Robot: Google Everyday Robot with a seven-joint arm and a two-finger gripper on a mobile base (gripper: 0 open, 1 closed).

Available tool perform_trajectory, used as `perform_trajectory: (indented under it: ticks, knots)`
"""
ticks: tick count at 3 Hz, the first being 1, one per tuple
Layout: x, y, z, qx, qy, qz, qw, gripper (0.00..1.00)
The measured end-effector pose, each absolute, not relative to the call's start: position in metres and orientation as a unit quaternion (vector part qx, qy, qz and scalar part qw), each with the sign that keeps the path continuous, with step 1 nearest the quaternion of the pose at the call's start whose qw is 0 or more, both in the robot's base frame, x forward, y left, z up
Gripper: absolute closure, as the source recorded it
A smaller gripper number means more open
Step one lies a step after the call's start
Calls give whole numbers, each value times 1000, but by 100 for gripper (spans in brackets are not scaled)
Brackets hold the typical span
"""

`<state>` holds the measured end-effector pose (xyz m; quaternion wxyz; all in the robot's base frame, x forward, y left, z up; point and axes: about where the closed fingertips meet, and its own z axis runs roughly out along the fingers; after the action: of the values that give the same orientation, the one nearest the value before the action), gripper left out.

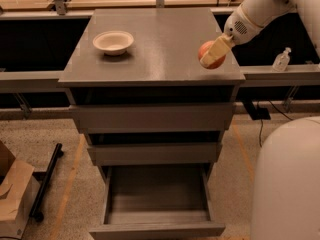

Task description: Pick apple from bottom drawer and place on counter

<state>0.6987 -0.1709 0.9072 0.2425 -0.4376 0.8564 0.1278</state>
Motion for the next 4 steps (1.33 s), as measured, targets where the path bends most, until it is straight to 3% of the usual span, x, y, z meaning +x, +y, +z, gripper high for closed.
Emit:
perform_trajectory:
  ticks: [1,4]
  knots:
    - [728,-170,891,-417,854,161,265,98]
    - [760,-169,869,-390,851,195,293,30]
